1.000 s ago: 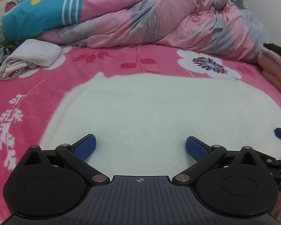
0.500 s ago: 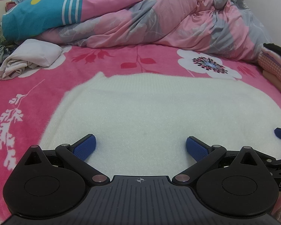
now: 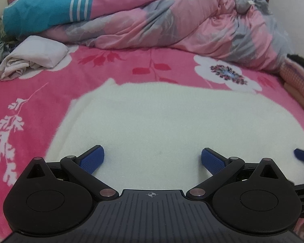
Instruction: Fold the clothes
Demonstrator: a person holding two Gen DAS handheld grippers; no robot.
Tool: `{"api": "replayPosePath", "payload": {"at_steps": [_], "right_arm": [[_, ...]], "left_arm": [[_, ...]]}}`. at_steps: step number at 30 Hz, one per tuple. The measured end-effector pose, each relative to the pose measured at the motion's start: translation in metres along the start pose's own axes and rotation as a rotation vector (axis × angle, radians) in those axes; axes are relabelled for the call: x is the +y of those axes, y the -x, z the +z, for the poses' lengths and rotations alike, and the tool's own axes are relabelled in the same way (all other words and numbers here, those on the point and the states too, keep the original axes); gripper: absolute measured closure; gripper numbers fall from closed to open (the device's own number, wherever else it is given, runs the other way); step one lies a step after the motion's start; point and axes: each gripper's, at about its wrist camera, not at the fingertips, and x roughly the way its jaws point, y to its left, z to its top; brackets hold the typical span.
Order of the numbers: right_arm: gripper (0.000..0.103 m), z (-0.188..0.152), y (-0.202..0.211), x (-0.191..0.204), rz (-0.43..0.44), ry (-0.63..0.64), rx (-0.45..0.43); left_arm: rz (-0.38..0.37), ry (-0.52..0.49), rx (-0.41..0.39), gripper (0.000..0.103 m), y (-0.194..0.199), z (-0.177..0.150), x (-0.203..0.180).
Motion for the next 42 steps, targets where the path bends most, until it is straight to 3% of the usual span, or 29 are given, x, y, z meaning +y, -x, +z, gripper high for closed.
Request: {"api": "replayPosePath", "payload": {"at_steps": [6,10,13,15,16,18,21,28,30,34,38,42], "right_arm": [[0.0,0.017,0.007,0.0,0.001,0.02,0.007],[0.0,0.028,0.007,-0.007,-0.019,0.002,-0.043],[0.002,0.021,-0.011,-0.017,-0.017,-0.034,0.015],[0.003,0.018,-0.013,-0.02,-0.006,-0.037,0.007],[0.005,0.022,-0.011,-0.018,-0.01,-0.03,0.009],[0.02,0.028,-0.006,-0.018,-0.01,-0.029,-0.018],[0.027,0.037,-0.002,-0.02,-0.013,-0.03,-0.056],[0.035,0.033,-0.021,-0.026,-0.013,-0.022,-0.012],[0.051,0.044,-0.017,-0.024,-0.008,-0.024,-0.018],[0.052,0.061,-0.018,-0.026,-0.008,-0.032,-0.064],[0.052,0.054,-0.05,-0.032,-0.021,-0.044,-0.004],[0.05,0.045,-0.059,-0.038,-0.01,-0.062,-0.018]], "left_arm": [[0.013,-0.003,0.028,0.0,-0.002,0.002,-0.001],[0.02,-0.003,0.048,0.0,-0.003,0.005,-0.002],[0.025,-0.004,0.057,0.0,-0.004,0.006,-0.003],[0.027,-0.006,0.06,0.0,-0.005,0.005,-0.004],[0.028,-0.006,0.061,0.0,-0.005,0.006,-0.004],[0.031,-0.005,0.064,0.0,-0.005,0.007,-0.005],[0.035,-0.008,0.066,0.0,-0.006,0.007,-0.006],[0.035,-0.011,0.068,0.0,-0.006,0.008,-0.005],[0.036,-0.011,0.068,0.0,-0.005,0.007,-0.005],[0.036,-0.012,0.067,0.0,-0.005,0.007,-0.005],[0.037,-0.014,0.067,0.0,-0.006,0.007,-0.005],[0.036,-0.015,0.062,0.0,-0.006,0.006,-0.004]]}}
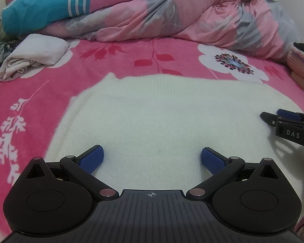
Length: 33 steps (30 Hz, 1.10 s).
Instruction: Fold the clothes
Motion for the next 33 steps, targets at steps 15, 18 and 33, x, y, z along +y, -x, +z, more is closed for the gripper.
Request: {"api": "replayPosePath", "payload": {"at_steps": [15,18,33], "right_arm": [[0.048,-0.002,0.0,0.0,0.004,0.012,-0.01],[0.048,-0.004,0.001,0.0,0.005,0.012,-0.018],[0.047,-0.006,0.001,0.005,-0.013,0.035,-0.032]], "left_arm": [[-0.02,0.005,0.002,0.0,0.003,0.002,0.004],[-0.037,0.01,-0.04,0.0,0.012,0.004,0.005],[-0.047,-0.011,-0.101,0.0,-0.028,0.019,-0.003]]}}
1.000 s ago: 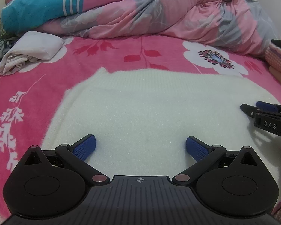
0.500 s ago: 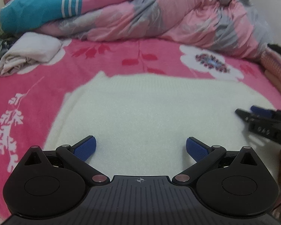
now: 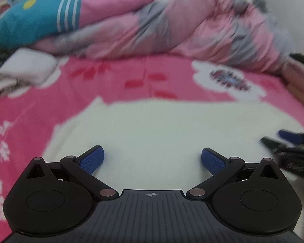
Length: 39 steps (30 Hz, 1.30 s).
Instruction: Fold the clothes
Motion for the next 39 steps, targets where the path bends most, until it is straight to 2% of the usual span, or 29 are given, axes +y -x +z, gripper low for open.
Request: {"api": "replayPosePath", "payload": {"at_steps": [7,10,13,18,39], "right_arm": [[0.047,-0.001,0.001,0.002,-0.008,0.008,-0.005],[0.047,-0.002,0.0,0.002,-0.009,0.008,-0.009],[0.047,-0.002,0.0,0.002,-0.009,0.009,-0.011],[0.046,-0.002,0.0,0.003,-0.012,0.012,-0.011],[0.046,-0.003,0.0,0.004,-0.019,0.014,-0.015]], "left_arm": [[0.003,-0.006,-0.057,0.0,0.009,-0.005,0.002],[0.039,0.02,-0.073,0.0,0.009,-0.006,0.012],[0.007,0.072,-0.07,0.0,0.007,-0.008,0.026],[0.043,0.02,-0.074,0.0,0.004,-0.011,0.017],[0.034,0.026,-0.073,0.0,0.003,-0.013,0.019]]}}
